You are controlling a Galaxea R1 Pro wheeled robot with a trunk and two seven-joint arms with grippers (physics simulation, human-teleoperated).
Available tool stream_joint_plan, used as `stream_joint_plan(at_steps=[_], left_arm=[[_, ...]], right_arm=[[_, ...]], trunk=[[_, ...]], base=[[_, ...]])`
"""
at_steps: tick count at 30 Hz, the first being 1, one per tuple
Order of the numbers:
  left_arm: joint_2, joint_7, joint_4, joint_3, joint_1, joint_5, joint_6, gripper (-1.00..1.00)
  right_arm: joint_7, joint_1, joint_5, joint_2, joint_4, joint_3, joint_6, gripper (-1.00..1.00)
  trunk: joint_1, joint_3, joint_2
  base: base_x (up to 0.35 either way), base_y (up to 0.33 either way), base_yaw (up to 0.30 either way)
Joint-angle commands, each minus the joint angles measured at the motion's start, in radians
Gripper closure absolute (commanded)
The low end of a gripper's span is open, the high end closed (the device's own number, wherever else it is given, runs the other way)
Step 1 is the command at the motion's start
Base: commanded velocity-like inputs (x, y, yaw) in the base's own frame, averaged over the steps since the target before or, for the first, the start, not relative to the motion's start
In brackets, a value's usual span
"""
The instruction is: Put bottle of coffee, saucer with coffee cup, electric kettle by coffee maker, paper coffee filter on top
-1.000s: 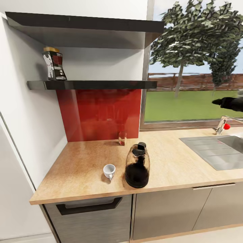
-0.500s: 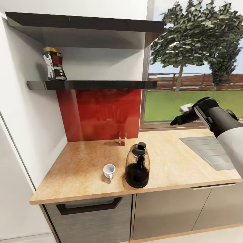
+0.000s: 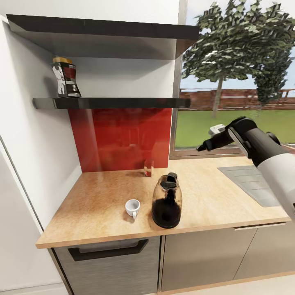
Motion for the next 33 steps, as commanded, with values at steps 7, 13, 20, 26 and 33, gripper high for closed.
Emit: stream_joint_plan(at_steps=[7, 13, 20, 26, 33], left_arm=[[0.01, -0.008, 0.037, 0.045, 0.0, 0.068, 0.003, -1.0], [0.018, -0.008, 0.046, 0.058, 0.0, 0.089, 0.011, -1.0], [0.016, -0.007, 0.046, 0.054, 0.0, 0.082, 0.012, -1.0], [0.014, -0.008, 0.046, 0.055, 0.0, 0.079, 0.012, -1.0], [0.014, -0.008, 0.043, 0.055, 0.0, 0.073, 0.013, -1.0]], right_arm=[[-0.015, -0.003, -0.123, 0.125, -0.042, -0.031, 0.004, -1.0], [-0.057, -0.003, -0.035, 0.269, -0.045, -0.091, 0.004, -1.0], [-0.061, -0.003, 0.003, 0.295, 0.149, -0.15, 0.004, -1.0], [-0.067, -0.003, 0.002, 0.291, 0.175, -0.157, 0.004, -1.0], [-0.12, -0.003, 0.001, 0.289, 0.286, -0.269, 0.004, -1.0]], trunk=[[0.0, -0.001, -0.001], [0.0, -0.001, -0.001], [0.0, -0.002, -0.001], [0.0, -0.004, -0.001], [0.0, -0.007, -0.001]], base=[[0.0, 0.0, 0.012], [0.0, 0.0, 0.218], [0.0, 0.0, 0.279], [0.0, 0.0, 0.274], [0.0, 0.0, 0.14]])
